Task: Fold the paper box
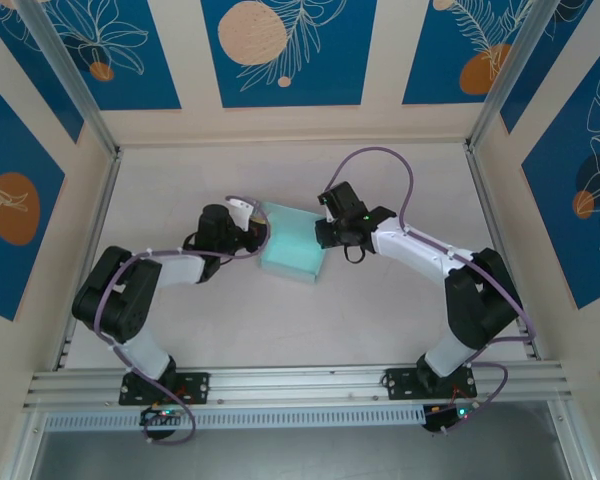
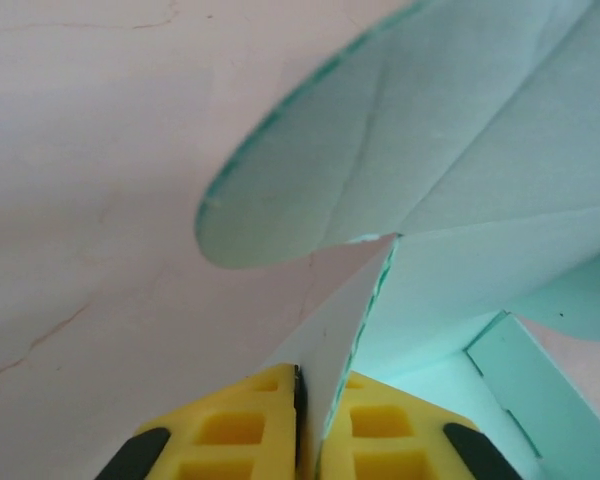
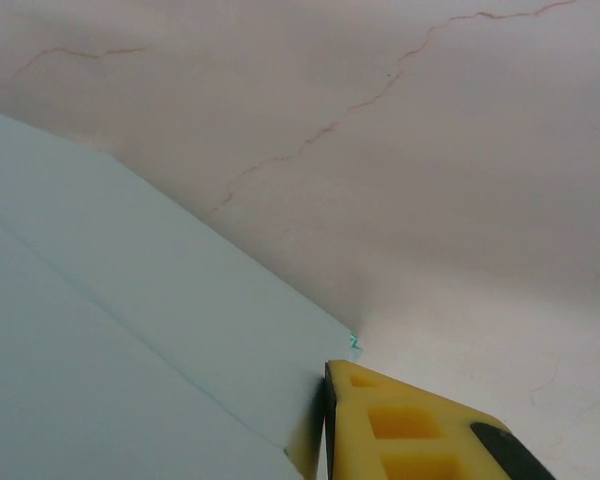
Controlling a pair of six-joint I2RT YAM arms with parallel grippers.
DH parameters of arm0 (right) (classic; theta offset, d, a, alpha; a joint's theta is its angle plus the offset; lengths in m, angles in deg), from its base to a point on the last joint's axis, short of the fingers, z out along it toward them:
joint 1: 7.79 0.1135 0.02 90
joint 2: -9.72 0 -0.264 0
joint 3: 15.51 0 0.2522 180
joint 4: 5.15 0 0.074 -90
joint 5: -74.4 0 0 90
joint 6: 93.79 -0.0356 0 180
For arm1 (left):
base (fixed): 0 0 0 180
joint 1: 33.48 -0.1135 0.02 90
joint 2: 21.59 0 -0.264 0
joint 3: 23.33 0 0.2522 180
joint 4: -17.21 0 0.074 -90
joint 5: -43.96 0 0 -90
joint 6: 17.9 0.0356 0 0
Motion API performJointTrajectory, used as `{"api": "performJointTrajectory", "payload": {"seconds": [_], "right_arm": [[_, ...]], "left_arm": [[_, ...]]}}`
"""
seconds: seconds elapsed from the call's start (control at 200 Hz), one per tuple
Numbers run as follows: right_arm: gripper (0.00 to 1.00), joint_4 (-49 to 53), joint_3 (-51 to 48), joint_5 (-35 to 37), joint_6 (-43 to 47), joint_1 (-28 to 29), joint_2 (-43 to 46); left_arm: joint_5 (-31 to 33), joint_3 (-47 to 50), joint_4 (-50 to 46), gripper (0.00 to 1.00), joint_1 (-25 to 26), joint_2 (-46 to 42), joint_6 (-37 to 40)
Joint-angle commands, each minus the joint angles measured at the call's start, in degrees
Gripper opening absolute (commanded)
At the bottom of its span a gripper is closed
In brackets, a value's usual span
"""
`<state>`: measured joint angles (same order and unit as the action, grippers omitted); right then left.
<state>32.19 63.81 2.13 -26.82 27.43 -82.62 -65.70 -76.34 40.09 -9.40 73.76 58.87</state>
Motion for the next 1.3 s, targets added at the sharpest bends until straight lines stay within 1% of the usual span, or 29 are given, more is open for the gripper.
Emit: {"api": "performJointTrajectory", "payload": {"seconds": [0.0, 0.125, 0.165, 0.22, 0.29, 0.405, 0.555, 0.63, 0.67, 0.755, 0.855, 0.93, 1.015, 1.18, 1.29], "right_arm": [[0.2, 1.0, 2.1, 4.3, -7.4, 1.4, -2.7], [0.22, 2.0, 3.3, 7.8, -10.1, 3.4, -3.7], [0.23, 2.0, 3.6, 8.4, -10.1, 4.2, -3.8], [0.28, 2.4, 4.2, 9.1, -9.8, 5.1, -3.9], [0.31, 4.1, 5.5, 10.6, -9.2, 6.1, -3.8], [0.31, 5.3, 6.3, 12.6, -8.6, 7.2, -3.1], [0.31, 5.0, 5.9, 12.8, -9.1, 7.3, -2.9], [0.35, 5.1, 5.3, 13.5, -9.8, 7.3, -3.1], [0.4, 5.0, 5.0, 13.8, -9.9, 7.3, -3.1], [0.45, 4.5, 4.0, 13.7, -9.5, 7.0, -2.9], [0.44, 3.2, 3.2, 12.6, -8.0, 6.6, -2.0], [0.41, 1.8, 2.7, 10.8, -6.6, 5.8, -1.5], [0.4, 2.1, 2.7, 10.6, -6.1, 4.9, -1.4], [0.47, 1.4, 1.6, 9.6, -4.7, 3.4, 0.0], [0.47, 0.6, 1.4, 8.6, -3.1, 3.0, 0.8]], "left_arm": [[6.7, 2.8, 4.3, 0.07, 2.7, -1.8, -6.2], [12.6, 4.7, 6.1, 0.04, 5.2, -2.9, -6.3], [13.4, 5.4, 7.3, 0.04, 5.6, -3.1, -6.1], [14.6, 6.1, 8.2, 0.03, 5.9, -3.3, -6.0], [15.4, 6.8, 9.1, 0.03, 6.0, -3.8, -5.8], [16.9, 8.1, 11.0, 0.03, 6.3, -4.6, -5.2], [20.0, 10.2, 14.9, 0.0, 7.2, -4.7, -5.3], [21.1, 10.8, 16.1, 0.0, 7.7, -4.7, -5.3], [21.7, 10.8, 16.0, 0.0, 7.9, -4.7, -5.1], [22.1, 10.8, 15.7, 0.0, 8.1, -4.8, -4.6], [21.8, 10.5, 15.3, 0.0, 8.2, -4.8, -3.8], [22.1, 10.4, 14.7, 0.0, 8.2, -4.8, -3.6], [22.6, 10.4, 14.4, 0.0, 8.2, -4.8, -3.6], [22.7, 10.0, 13.5, 0.0, 8.2, -4.9, -3.0], [22.6, 9.7, 13.0, 0.0, 8.2, -5.0, -2.3]]}}
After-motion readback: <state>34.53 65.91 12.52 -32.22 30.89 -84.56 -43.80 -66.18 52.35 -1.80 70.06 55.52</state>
